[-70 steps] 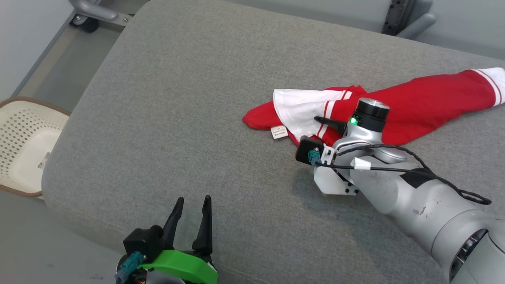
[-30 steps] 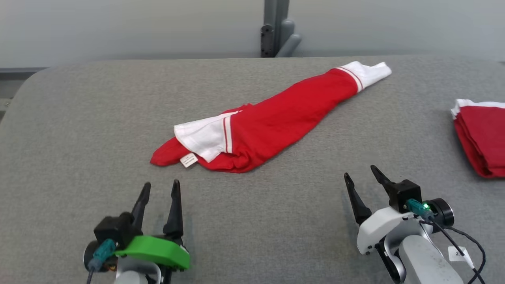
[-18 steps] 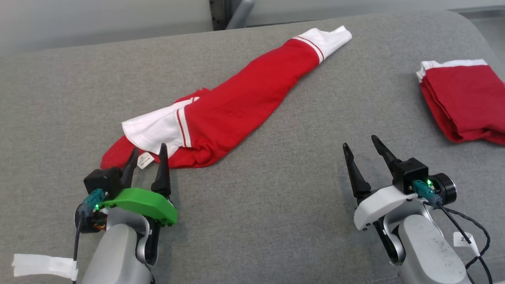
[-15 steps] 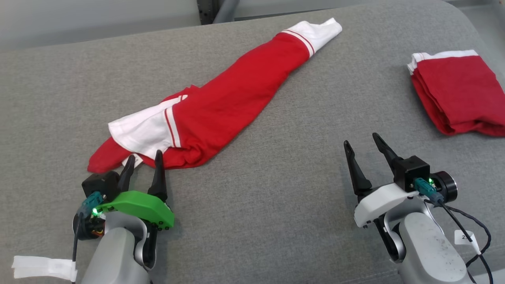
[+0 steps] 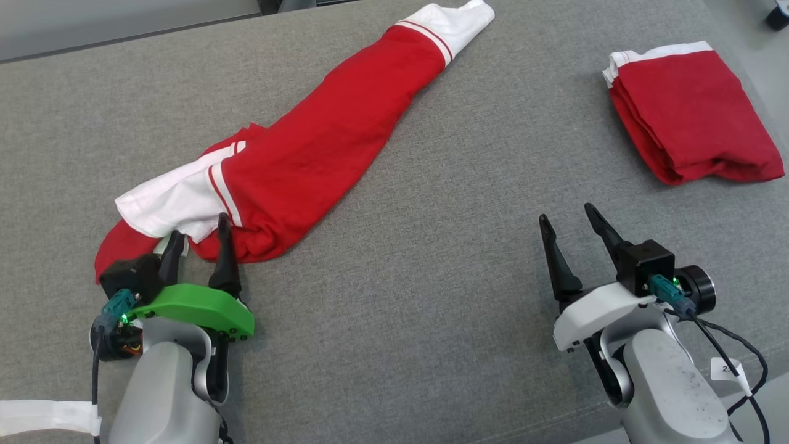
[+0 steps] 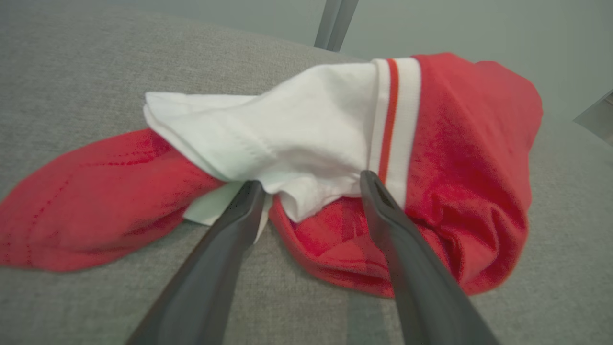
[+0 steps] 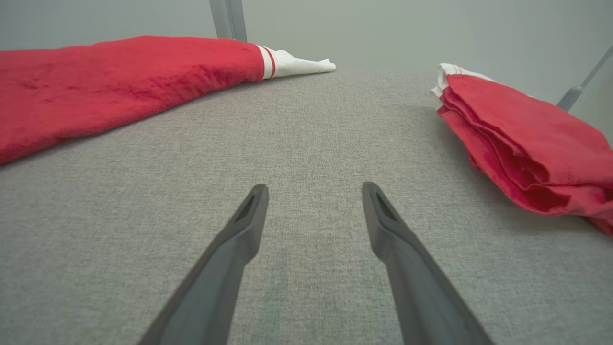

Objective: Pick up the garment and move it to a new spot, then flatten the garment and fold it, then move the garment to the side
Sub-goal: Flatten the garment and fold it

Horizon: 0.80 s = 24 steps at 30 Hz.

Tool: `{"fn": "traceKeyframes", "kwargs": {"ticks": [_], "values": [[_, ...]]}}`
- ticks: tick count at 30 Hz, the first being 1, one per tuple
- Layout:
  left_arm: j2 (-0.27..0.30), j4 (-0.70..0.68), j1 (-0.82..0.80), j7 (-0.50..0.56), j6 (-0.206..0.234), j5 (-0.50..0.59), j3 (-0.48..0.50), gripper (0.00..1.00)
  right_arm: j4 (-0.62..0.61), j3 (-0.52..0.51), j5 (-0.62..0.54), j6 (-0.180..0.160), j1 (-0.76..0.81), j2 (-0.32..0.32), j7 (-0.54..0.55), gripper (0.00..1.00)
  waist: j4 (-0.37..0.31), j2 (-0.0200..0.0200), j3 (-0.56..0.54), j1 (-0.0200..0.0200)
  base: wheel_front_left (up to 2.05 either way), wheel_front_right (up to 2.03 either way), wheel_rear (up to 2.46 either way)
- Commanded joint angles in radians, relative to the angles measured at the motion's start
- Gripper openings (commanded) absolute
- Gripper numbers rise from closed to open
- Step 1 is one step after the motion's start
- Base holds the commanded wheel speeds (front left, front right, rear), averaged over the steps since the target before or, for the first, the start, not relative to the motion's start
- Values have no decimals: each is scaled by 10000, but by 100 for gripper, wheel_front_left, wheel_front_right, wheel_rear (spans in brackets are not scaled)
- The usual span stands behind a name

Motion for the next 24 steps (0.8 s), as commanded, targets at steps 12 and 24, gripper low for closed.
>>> {"fn": "traceKeyframes", "kwargs": {"ticks": [12,24], "values": [[45,-487,249,7,19,212,284,50,273,74,60,-15,-74,84,-26,100,-35,-1,2,0,0,0,0],[30,-3081,-11,5,-149,1522,339,0,533,-156,285,-15,-69,141,-27,100,-319,-1,-599,0,0,0,0]]}}
